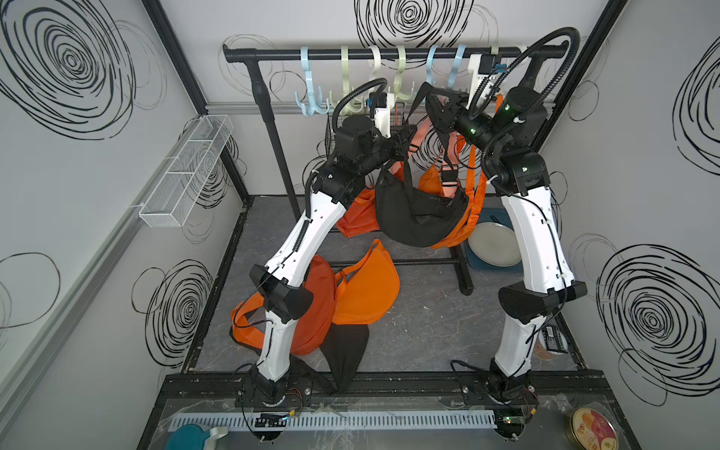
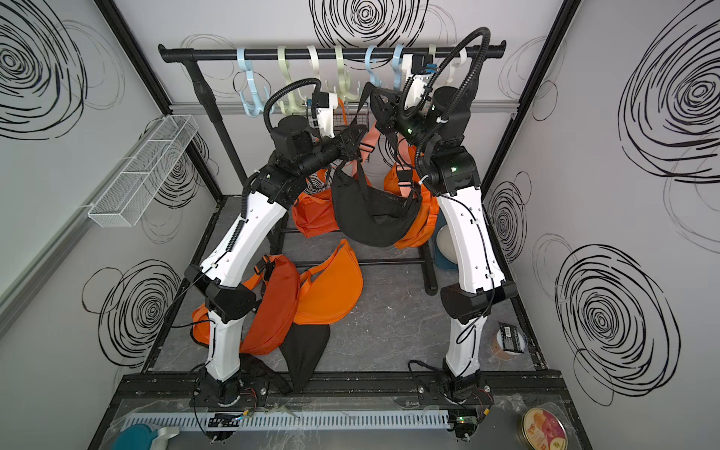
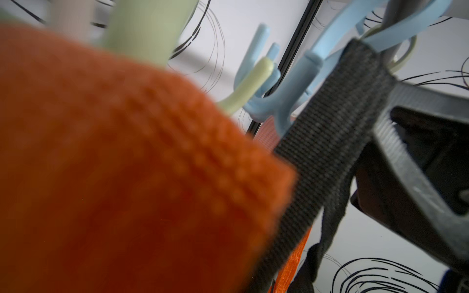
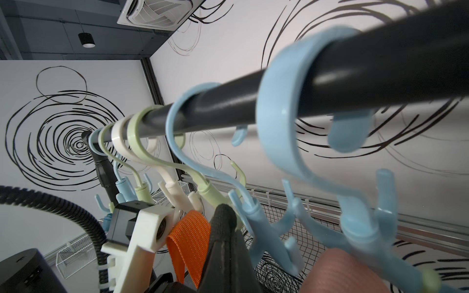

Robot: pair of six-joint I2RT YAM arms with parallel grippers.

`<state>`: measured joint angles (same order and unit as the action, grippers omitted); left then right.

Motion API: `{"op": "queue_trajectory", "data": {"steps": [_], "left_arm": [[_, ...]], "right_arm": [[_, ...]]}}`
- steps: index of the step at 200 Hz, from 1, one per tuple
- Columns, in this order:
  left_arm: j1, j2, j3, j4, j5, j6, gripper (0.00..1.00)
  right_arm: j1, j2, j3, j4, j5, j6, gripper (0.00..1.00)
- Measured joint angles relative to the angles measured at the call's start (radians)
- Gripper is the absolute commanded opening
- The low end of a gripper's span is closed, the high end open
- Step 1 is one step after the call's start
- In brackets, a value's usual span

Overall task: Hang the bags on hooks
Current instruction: Hang the bag on the hook.

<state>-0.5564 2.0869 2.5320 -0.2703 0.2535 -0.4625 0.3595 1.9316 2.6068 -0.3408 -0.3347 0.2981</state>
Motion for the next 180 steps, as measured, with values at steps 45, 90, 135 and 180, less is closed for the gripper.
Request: {"op": "queue_trajectory", "data": {"steps": [45, 90, 135, 180], "left_arm": [[0.005, 0.008, 0.000, -0.018, 0.025, -0.002, 0.00], [0.008, 0.008, 0.000, -0.023, 0.050, 0.000, 0.00], [0.009, 0.008, -0.006, -0.024, 0.068, 0.003, 0.00], [0.011, 0.008, -0.010, -0.029, 0.080, 0.006, 0.00]], "right_arm": [[0.000, 0.008, 0.000, -0.034, 0.048, -0.011, 0.00], [0.001, 0.004, -0.024, -0.052, 0.080, -0.032, 0.00], [0.002, -0.003, -0.029, -0.063, 0.085, -0.048, 0.20], [0.002, -0.063, -0.147, -0.067, 0.082, -0.056, 0.42]]}}
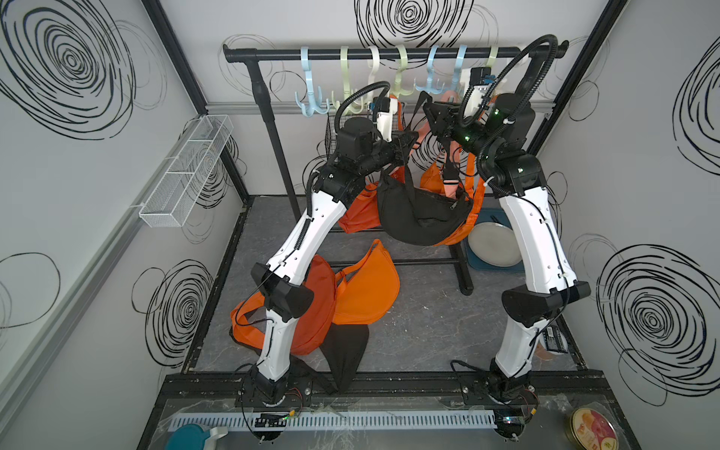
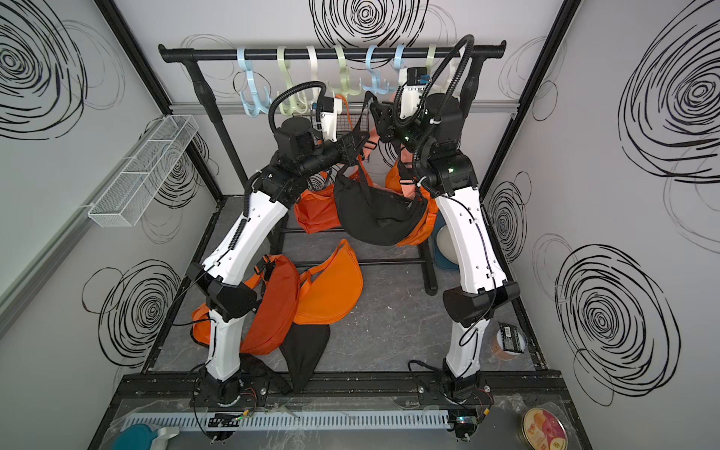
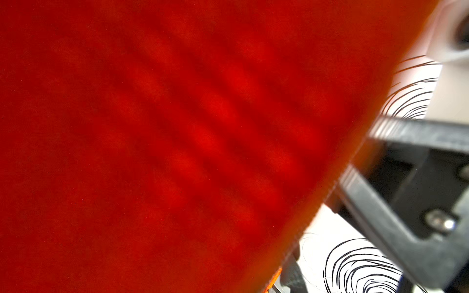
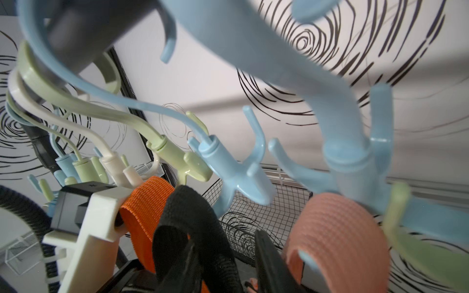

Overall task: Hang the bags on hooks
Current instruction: Hang the bag on the hook.

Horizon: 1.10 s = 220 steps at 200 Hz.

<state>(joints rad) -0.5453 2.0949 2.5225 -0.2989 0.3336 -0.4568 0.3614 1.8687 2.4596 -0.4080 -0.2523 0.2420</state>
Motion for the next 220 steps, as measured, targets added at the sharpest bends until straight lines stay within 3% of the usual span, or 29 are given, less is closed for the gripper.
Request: {"op": "queue_trajectory", "data": {"steps": [14, 41, 64, 131, 175, 220], "left_arm": [[0.001, 0.000, -0.002, 0.000, 0.003, 0.000, 0.00], [0.002, 0.000, -0.003, -0.001, 0.006, 0.000, 0.00], [0.003, 0.000, -0.003, 0.000, 0.009, 0.000, 0.00], [0.000, 0.000, -0.035, 0.002, 0.029, 0.000, 0.00], [0.003, 0.001, -0.033, 0.000, 0.035, -0.003, 0.00], [0.024, 0.012, -0.021, 0.004, 0.052, -0.032, 0.00]], "right_arm": [[0.000, -0.033, -0.060, 0.003, 0.000, -0.001, 0.40], [0.000, -0.100, -0.164, 0.021, 0.003, -0.006, 0.14], [0.000, -0.143, -0.215, 0.041, 0.002, -0.007, 0.00], [0.000, -0.148, -0.211, 0.051, -0.004, -0.027, 0.00], [0.000, -0.033, 0.005, -0.003, -0.018, -0.030, 0.00], [-0.007, 0.011, 0.073, -0.010, -0.035, -0.022, 0.00]]}}
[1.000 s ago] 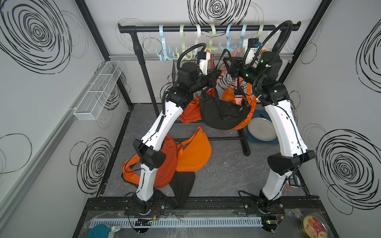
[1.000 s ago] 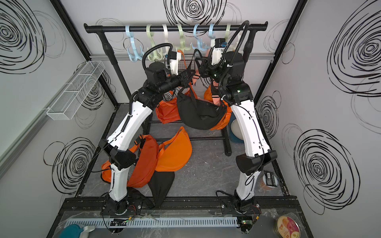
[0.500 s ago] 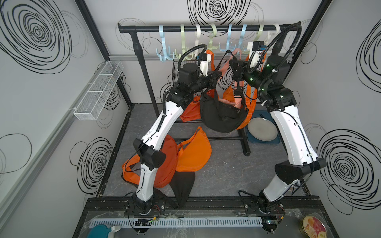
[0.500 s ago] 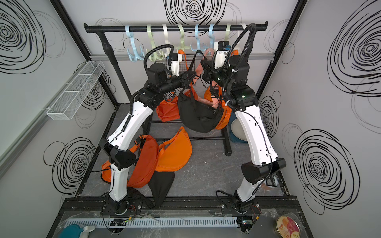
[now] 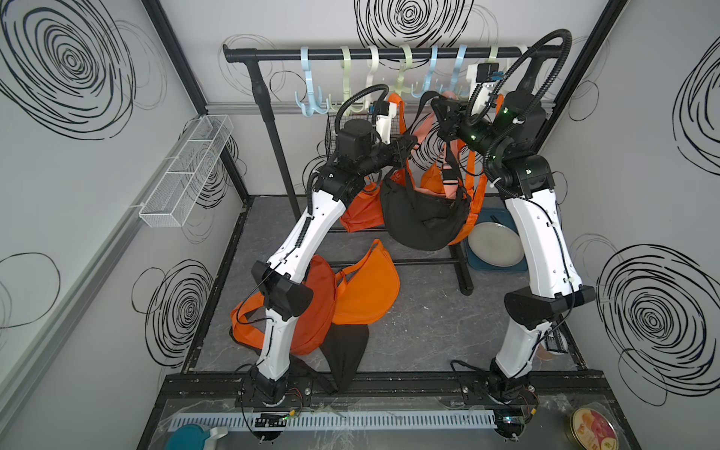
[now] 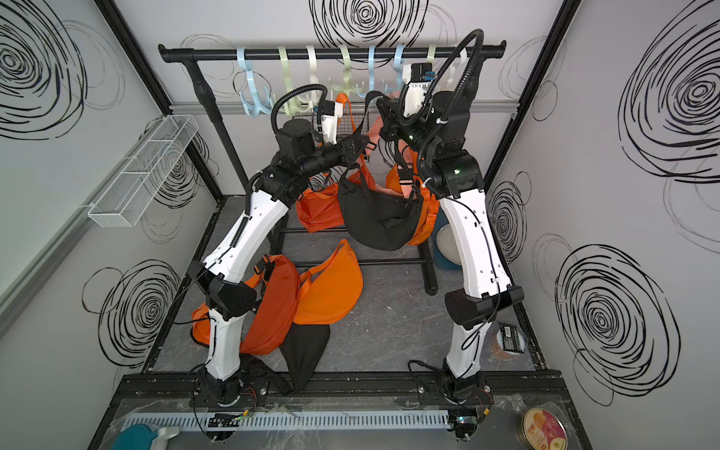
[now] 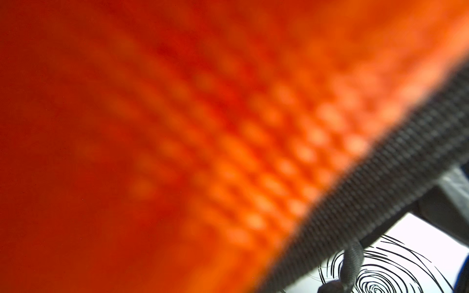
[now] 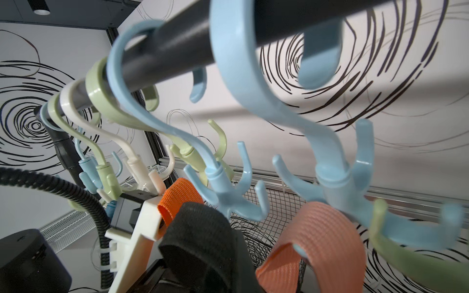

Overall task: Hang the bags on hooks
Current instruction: Hang the bag on the hook.

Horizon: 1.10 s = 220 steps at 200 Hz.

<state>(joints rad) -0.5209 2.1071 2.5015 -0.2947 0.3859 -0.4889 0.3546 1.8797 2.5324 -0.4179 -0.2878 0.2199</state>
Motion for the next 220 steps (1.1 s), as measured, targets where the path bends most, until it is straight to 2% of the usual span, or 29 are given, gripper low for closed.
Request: {"op": "queue_trajectory", "data": {"steps": [83, 172, 192, 220], "left_arm": [[0.033, 0.043, 0.056, 0.047, 0.020, -0.086, 0.00], [0.046, 0.043, 0.055, 0.110, 0.021, -0.132, 0.00], [0.037, 0.023, -0.006, 0.116, 0.014, -0.107, 0.00], [0.013, 0.014, -0.073, 0.114, 0.011, -0.084, 0.00]], "right_arm": [[-0.022, 0.090, 0.091, 0.015, -0.029, 0.077, 0.00], [-0.028, 0.093, 0.090, 0.063, -0.010, 0.124, 0.00], [-0.028, 0.072, 0.024, 0.075, -0.014, 0.124, 0.00], [-0.028, 0.016, -0.146, 0.106, -0.014, 0.124, 0.00]]}}
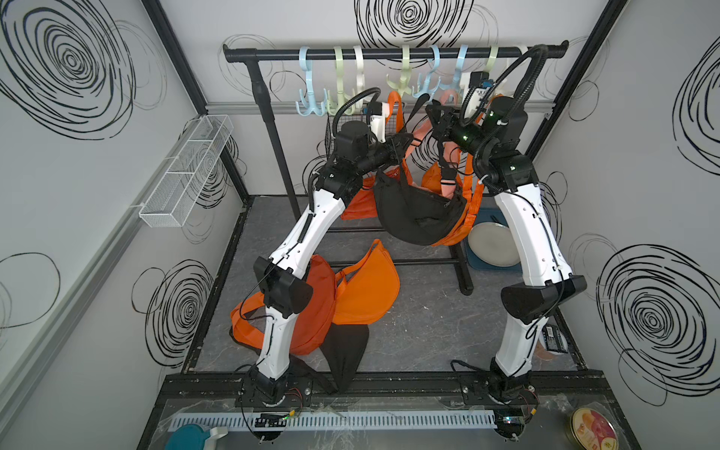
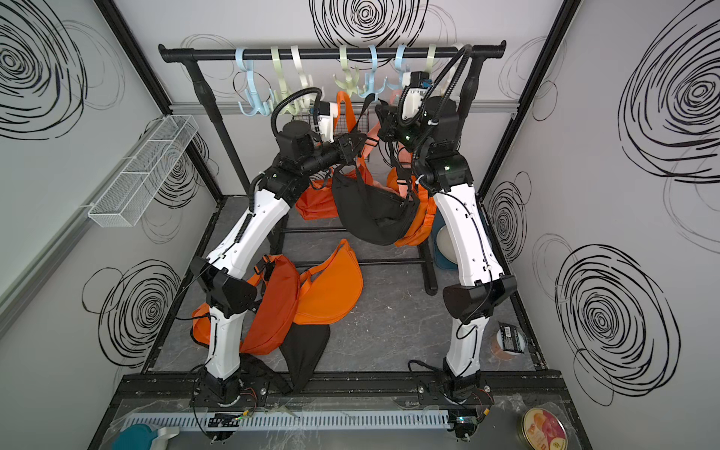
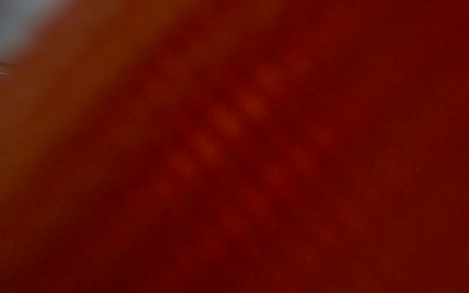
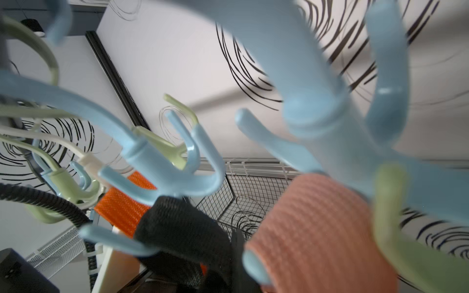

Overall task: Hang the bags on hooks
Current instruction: Hang the bag on the hook.

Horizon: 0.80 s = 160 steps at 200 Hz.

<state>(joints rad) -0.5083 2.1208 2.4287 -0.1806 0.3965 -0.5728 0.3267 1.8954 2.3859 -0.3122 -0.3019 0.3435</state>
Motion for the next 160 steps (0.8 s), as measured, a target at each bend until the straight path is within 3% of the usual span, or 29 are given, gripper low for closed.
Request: {"op": "queue_trajectory", "data": {"steps": [62, 105, 160], "left_arm": [[-0.050, -0.001, 0.002, 0.000, -0.001, 0.034, 0.00], [-0.106, 0.000, 0.020, 0.006, 0.000, 0.049, 0.00], [-0.163, 0.034, 0.051, 0.028, 0.018, 0.048, 0.00]], "right_arm": [[-0.006, -0.167, -0.231, 0.061, 0.062, -0.021, 0.00], [-0.064, -0.289, -0.376, 0.107, 0.104, -0.018, 0.00], [-0.092, -0.315, -0.421, 0.122, 0.105, -0.004, 0.00]]}}
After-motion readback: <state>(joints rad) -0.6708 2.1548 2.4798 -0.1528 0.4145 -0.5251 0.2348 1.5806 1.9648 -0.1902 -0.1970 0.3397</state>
